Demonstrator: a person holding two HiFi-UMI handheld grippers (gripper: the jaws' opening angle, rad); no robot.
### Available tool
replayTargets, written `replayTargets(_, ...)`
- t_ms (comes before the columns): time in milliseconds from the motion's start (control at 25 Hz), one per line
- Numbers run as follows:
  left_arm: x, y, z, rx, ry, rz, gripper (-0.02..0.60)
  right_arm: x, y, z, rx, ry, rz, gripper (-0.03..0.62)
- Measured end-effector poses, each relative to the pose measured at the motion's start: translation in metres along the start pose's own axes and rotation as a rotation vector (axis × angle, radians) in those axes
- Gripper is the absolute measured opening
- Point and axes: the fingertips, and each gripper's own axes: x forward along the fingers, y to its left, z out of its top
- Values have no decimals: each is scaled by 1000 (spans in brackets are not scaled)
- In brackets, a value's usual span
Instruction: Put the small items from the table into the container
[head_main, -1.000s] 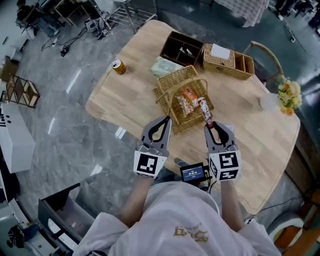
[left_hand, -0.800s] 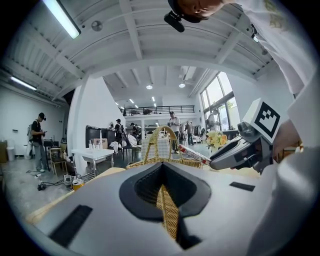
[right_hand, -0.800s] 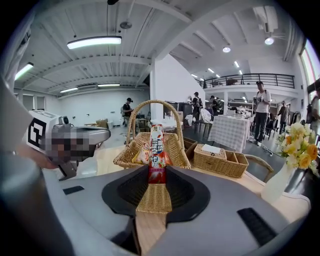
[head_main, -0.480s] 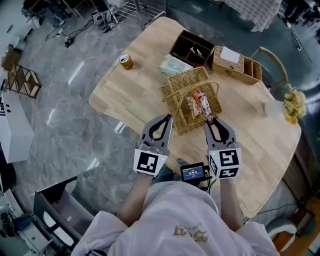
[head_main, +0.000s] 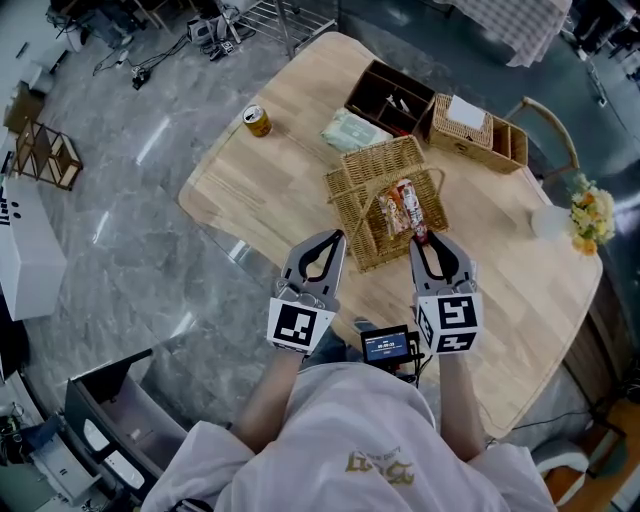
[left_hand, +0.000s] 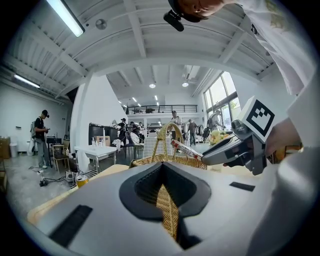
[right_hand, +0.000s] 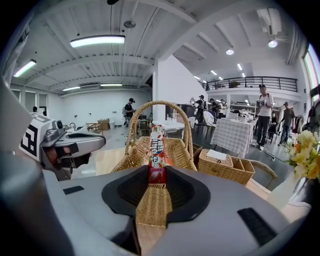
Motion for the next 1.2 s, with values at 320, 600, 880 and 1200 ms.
replayTargets(320, 6, -1, 0, 12, -3, -15, -6, 5, -1, 0, 0, 7, -14, 123)
replayTargets(600, 11, -8, 5, 9, -9, -39, -6, -8, -16, 3, -3, -28, -92, 123)
replayTargets(880, 14, -18, 16, -4, -19, -63, -6, -35, -36, 7, -9, -85, -193, 81)
replayTargets(1200, 20, -39, 36, 23, -52, -116, -6, -75, -46, 19, 94, -220, -206, 18)
